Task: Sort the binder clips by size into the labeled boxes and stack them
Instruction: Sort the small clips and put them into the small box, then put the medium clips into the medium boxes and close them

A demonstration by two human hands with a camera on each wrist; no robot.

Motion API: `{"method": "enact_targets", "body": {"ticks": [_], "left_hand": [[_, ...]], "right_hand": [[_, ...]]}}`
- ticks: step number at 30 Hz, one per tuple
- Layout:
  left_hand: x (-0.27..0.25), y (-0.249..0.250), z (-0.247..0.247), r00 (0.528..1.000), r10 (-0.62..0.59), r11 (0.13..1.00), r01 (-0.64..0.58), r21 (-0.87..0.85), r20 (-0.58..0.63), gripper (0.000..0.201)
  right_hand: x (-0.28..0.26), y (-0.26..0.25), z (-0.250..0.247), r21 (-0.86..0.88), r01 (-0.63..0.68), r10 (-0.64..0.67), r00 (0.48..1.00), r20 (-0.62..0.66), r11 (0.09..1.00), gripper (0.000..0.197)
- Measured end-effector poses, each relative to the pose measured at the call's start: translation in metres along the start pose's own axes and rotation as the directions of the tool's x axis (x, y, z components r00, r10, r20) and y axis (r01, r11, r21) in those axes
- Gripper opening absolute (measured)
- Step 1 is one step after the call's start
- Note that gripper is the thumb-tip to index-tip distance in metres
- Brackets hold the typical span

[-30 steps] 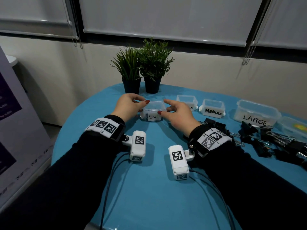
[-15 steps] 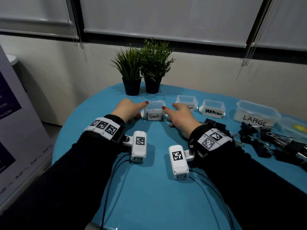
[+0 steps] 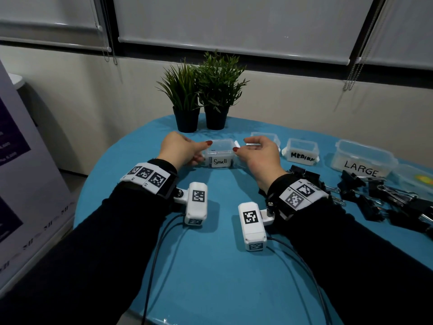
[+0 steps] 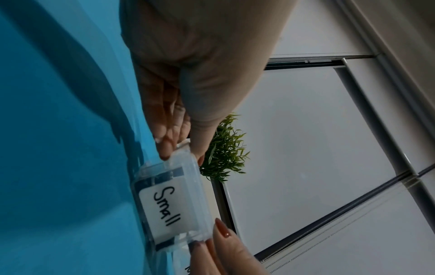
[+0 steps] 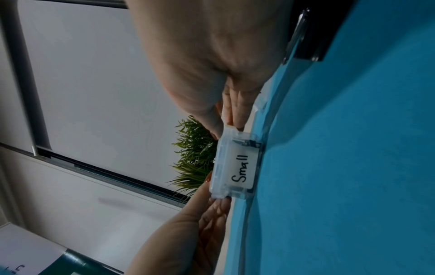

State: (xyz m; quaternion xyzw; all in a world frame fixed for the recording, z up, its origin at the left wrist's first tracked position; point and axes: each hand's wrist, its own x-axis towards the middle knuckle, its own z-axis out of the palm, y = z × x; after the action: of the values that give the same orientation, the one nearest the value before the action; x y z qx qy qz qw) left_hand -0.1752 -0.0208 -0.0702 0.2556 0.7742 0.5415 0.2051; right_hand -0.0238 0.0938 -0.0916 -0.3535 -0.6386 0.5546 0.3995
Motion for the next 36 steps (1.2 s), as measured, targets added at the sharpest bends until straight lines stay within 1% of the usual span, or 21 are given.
{"method": "enact_targets", "body": {"ticks": [1,3,5,6,7,9,11,12,15,18,21,23,26,27,29,30,31,32,34,36], "left_hand": [[-0.001,0.000,0.000,0.999,0.043,0.999,-0.043,-0.001,-0.025,0.048],[-0.002,0.000,-0.001,0.988,0.124,0.991,-0.120,0.050,-0.087,0.040],[-0.003,0.001,-0.001,0.985,0.147,0.987,-0.139,0.084,-0.093,0.039],[-0.004,0.002,0.000,0.989,0.131,0.989,-0.125,0.080,-0.075,0.041],[-0.005,0.002,0.001,0.994,0.101,0.993,-0.098,0.067,-0.052,0.043],[-0.006,0.003,0.003,0.999,0.043,0.998,-0.042,0.044,-0.020,0.045],[-0.007,0.003,0.004,0.999,0.035,0.997,-0.034,0.064,-0.018,0.046],[-0.007,0.003,0.005,0.998,0.054,0.994,-0.052,0.096,-0.021,0.044],[-0.007,0.004,0.007,0.994,0.109,0.977,-0.104,0.187,-0.015,0.040],[-0.004,0.006,0.008,0.992,0.127,0.960,-0.123,0.253,0.001,0.043],[0.000,0.005,0.009,0.986,0.169,0.929,-0.161,0.333,0.003,0.042],[0.000,0.006,0.012,0.983,0.181,0.896,-0.164,0.414,-0.003,0.044],[-0.006,0.008,0.015,0.983,0.183,0.839,-0.144,0.524,-0.024,0.044],[-0.008,0.009,0.016,0.979,0.201,0.828,-0.153,0.539,-0.031,0.045],[-0.013,0.014,0.020,0.962,0.271,0.823,-0.210,0.528,-0.039,0.054],[-0.016,0.018,0.023,0.947,0.321,0.820,-0.262,0.509,-0.030,0.055],[-0.018,0.024,0.026,0.928,0.373,0.816,-0.322,0.480,-0.012,0.051],[-0.023,0.029,0.030,0.913,0.408,0.820,-0.371,0.436,0.009,0.044],[-0.031,0.041,0.043,0.893,0.445,0.831,-0.441,0.339,0.071,0.030],[-0.037,0.053,0.058,0.863,0.485,0.818,-0.505,0.276,0.140,0.027]], "right_hand": [[-0.001,-0.001,0.000,-0.003,0.014,-0.014,1.000,-0.001,1.000,0.040],[-0.003,-0.003,-0.001,-0.003,0.019,-0.019,1.000,0.010,1.000,0.051],[-0.003,-0.002,0.001,0.000,-0.013,0.013,1.000,0.020,1.000,0.059],[-0.003,-0.001,0.002,0.003,-0.041,0.041,0.999,0.027,0.999,0.058],[-0.003,0.000,0.004,0.007,-0.067,0.066,0.997,0.047,0.998,0.051],[-0.004,0.002,0.008,-0.010,-0.087,0.088,0.990,0.113,0.996,0.029],[-0.006,0.001,0.010,-0.039,-0.074,0.079,0.985,0.153,0.997,0.015],[-0.006,0.001,0.011,-0.052,-0.065,0.072,0.985,0.156,0.997,0.014],[-0.006,0.000,0.010,-0.097,-0.041,0.056,0.986,0.156,0.994,0.024],[-0.006,-0.001,0.009,-0.117,-0.037,0.055,0.987,0.152,0.992,0.028],[-0.005,-0.001,0.010,-0.136,-0.026,0.047,0.987,0.156,0.990,0.019],[-0.004,0.000,0.010,-0.152,-0.017,0.043,0.984,0.171,0.988,0.018],[-0.004,0.000,0.009,-0.151,-0.045,0.077,0.974,0.215,0.988,0.028],[-0.005,-0.001,0.009,-0.142,-0.061,0.092,0.971,0.220,0.988,0.038],[-0.005,-0.006,0.005,-0.137,-0.088,0.111,0.979,0.174,0.987,0.068],[-0.005,-0.011,-0.001,-0.136,-0.080,0.101,0.983,0.152,0.987,0.071],[-0.007,-0.018,-0.009,-0.135,-0.062,0.080,0.987,0.138,0.989,0.063],[-0.008,-0.026,-0.019,-0.148,-0.040,0.060,0.989,0.138,0.988,0.049],[-0.008,-0.038,-0.044,-0.213,0.013,0.018,0.990,0.143,0.977,0.026],[-0.011,-0.045,-0.071,-0.269,0.047,-0.009,0.990,0.139,0.962,0.017]]}}
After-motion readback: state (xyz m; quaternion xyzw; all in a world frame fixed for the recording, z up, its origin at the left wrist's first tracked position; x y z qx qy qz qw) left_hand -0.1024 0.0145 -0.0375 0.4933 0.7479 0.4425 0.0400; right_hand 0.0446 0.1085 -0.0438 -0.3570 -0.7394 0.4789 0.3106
